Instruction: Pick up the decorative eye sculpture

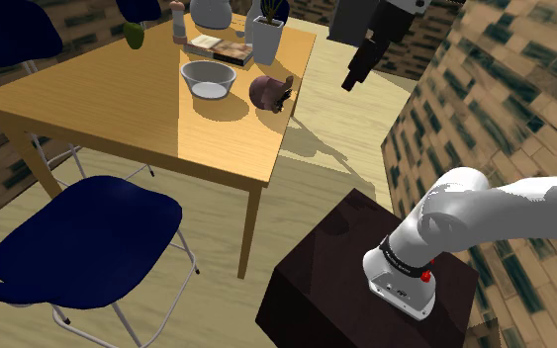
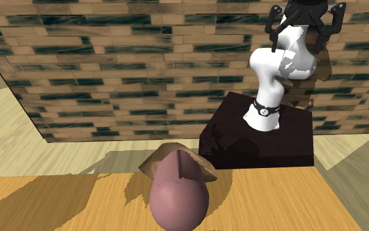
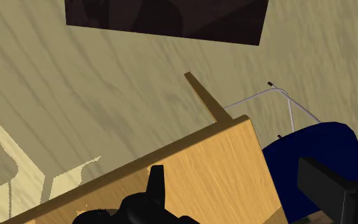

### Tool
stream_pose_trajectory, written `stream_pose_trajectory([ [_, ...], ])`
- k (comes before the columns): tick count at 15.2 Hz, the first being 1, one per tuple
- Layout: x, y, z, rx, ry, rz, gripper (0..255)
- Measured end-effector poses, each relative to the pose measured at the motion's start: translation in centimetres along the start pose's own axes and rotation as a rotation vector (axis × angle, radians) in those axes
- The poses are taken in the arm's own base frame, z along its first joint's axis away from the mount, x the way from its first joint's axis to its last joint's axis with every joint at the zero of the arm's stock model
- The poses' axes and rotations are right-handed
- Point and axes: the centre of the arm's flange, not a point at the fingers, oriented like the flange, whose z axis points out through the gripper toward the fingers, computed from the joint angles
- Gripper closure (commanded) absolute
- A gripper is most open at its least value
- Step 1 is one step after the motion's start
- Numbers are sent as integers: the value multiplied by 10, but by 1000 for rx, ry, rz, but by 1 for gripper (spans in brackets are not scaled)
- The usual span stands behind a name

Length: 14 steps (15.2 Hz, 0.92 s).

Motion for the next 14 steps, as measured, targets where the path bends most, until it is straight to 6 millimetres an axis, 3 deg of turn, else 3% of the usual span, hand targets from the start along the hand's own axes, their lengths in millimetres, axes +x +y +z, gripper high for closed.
stream_pose_trajectory([
  [4,22,-1,15,-9,9,92,0],
  [8,61,-3,40,-24,27,269,0],
  [14,124,17,80,-47,56,543,0],
])
